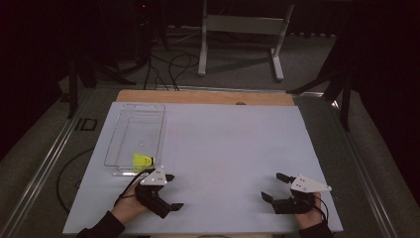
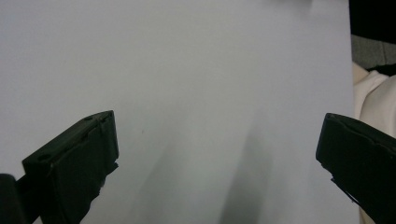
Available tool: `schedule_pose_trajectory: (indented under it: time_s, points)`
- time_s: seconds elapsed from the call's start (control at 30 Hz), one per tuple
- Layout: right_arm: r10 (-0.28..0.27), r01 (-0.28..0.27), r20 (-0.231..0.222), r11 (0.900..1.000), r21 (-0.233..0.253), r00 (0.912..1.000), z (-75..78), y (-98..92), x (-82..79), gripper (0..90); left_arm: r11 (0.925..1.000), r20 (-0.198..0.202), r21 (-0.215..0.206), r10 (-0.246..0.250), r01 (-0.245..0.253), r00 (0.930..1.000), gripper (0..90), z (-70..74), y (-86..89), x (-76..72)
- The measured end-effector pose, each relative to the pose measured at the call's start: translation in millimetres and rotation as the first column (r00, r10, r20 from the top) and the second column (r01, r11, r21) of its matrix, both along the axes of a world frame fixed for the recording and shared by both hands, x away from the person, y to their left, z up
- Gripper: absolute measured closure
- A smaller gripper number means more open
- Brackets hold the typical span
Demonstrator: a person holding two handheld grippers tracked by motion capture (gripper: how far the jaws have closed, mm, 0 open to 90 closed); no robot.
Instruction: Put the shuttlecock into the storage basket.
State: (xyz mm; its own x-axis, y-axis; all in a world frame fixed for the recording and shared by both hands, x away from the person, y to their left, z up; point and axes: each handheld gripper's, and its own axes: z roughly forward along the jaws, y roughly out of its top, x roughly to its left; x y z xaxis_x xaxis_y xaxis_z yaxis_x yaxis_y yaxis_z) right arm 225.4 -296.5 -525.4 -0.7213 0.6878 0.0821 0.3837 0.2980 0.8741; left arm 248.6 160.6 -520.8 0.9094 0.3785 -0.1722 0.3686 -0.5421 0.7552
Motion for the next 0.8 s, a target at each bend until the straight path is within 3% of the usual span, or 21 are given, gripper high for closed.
schedule_pose_trajectory:
  time_s: [0.3, 0.53, 0.8]
  points:
    - [0.000, 0.000, -0.005, 1.000, -0.001, 1.0000, -0.2, 0.0, 0.0, 9.3, 0.9990, 0.007, -0.043, 0.014, -0.013, 0.9999, 0.1, -1.5, 15.9, -7.1]
    - [0.000, 0.000, -0.008, 1.000, 0.001, 1.0000, -0.4, -0.1, 0.1, 9.3, 0.9990, 0.005, -0.021, 0.040, -0.040, 0.9992, 0.1, -6.3, 26.1, -11.0]
    - [0.003, -0.003, -0.009, 1.000, 0.002, 1.0000, -1.4, 0.6, 1.0, 9.3, 0.9997, 0.008, -0.016, 0.017, -0.016, 0.9998, 0.1, -7.3, 27.0, -11.6]
